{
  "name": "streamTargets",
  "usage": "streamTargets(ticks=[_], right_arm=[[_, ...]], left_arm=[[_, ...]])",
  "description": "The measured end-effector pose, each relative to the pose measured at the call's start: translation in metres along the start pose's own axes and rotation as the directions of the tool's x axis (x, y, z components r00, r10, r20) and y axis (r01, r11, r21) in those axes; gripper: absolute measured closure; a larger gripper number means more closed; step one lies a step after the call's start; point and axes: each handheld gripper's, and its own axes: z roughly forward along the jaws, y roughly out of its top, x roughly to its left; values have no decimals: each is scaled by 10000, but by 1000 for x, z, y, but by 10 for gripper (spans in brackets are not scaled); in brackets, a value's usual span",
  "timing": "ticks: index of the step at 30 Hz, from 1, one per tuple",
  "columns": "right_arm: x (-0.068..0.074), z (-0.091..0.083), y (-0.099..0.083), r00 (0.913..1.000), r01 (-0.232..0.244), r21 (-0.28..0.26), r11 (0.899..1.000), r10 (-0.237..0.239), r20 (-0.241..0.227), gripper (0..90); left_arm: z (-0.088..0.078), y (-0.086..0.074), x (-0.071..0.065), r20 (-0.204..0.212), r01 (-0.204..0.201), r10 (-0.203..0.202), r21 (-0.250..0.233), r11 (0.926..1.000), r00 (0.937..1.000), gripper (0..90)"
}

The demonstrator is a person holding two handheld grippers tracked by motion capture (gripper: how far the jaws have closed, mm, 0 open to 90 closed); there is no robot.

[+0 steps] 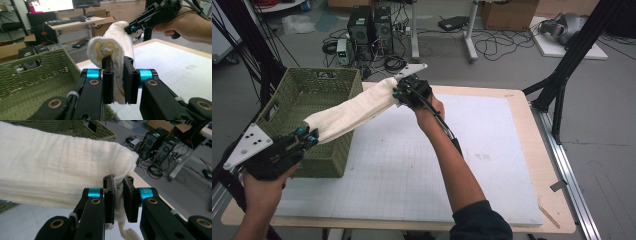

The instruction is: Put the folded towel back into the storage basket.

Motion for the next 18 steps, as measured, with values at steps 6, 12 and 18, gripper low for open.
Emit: streamTargets(ticks=[6, 12, 18], right_arm=[[14, 16, 26, 9990, 430, -67, 9991, -431, -104, 812], [27, 35, 52, 9973, 716, -118, 9974, -718, -174, 812], [42, 58, 75, 9949, 955, -148, 9953, -959, -317, 812]], left_arm=[[-15, -7, 11, -365, 203, -204, -31, 9998, 9991, 802], [-28, -9, 25, -741, 312, -319, -115, 9994, 9967, 802], [-39, -14, 40, -1103, 435, -439, -55, 9990, 9929, 802]])
